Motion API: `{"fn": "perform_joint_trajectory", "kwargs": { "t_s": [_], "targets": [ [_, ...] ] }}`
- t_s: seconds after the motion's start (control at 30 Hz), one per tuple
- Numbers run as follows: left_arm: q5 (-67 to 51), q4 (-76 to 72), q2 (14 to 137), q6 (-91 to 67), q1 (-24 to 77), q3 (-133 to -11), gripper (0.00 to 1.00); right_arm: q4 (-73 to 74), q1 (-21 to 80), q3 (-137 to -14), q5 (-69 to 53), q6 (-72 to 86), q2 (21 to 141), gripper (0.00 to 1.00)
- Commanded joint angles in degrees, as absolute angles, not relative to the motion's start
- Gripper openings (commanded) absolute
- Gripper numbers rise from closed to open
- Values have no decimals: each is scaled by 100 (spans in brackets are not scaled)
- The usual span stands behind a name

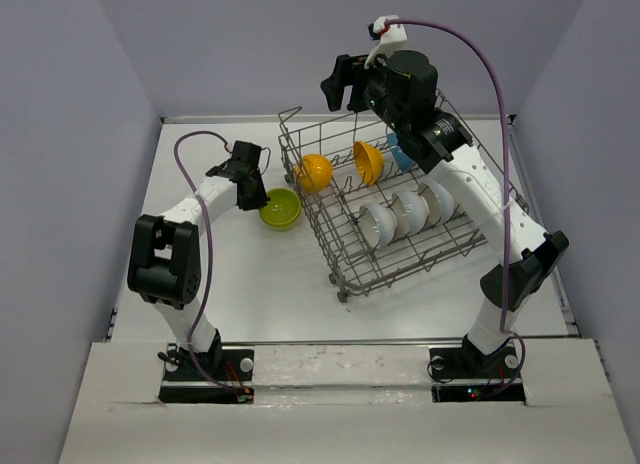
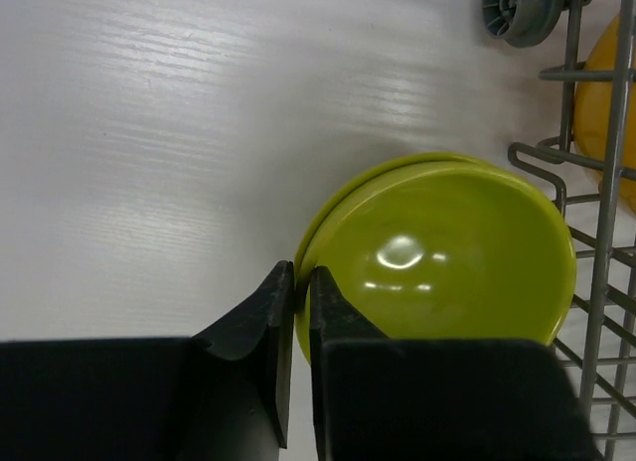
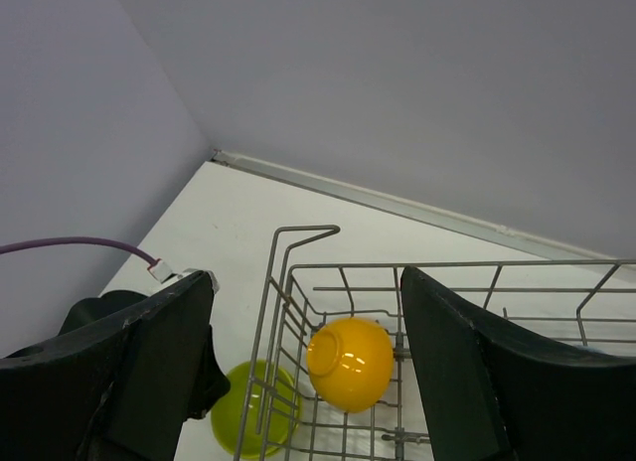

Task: Load the bowls into the dish rack
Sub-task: Pick up the bowl from the bowl.

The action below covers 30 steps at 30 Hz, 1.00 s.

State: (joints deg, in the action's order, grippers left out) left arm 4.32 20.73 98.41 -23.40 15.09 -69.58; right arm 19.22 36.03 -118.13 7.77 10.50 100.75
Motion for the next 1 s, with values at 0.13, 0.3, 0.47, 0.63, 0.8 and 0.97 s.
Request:
{"fn": "perform_joint_trajectory", "kwargs": {
  "t_s": [0.13, 0.3, 0.47, 0.63, 0.8, 0.97],
  "targets": [
    [413, 2127, 9730, -2232, 1564, -7040, 0, 1723, 3630, -11812, 844, 932, 9923, 82],
    [369, 2206, 9466, -2180, 1573, -7093, 0, 1723, 3630, -11812, 931, 835, 9905, 82],
    [316, 2460, 9088, -2066, 1564, -7390, 0, 1723, 3630, -11804, 984, 738, 9896, 82],
    [290, 2707, 8886, -1942, 1564, -7655, 0, 1723, 3630, -11821, 897, 677, 9923, 82],
    [343, 2865, 8500, -1951, 1556, -7734, 0, 1766, 3691, -11786, 256, -147, 9870, 82],
    [299, 3137, 8315, -1890, 1529, -8015, 0, 1924, 4321, -11383, -553, -1360, 9519, 82]
  ]
}}
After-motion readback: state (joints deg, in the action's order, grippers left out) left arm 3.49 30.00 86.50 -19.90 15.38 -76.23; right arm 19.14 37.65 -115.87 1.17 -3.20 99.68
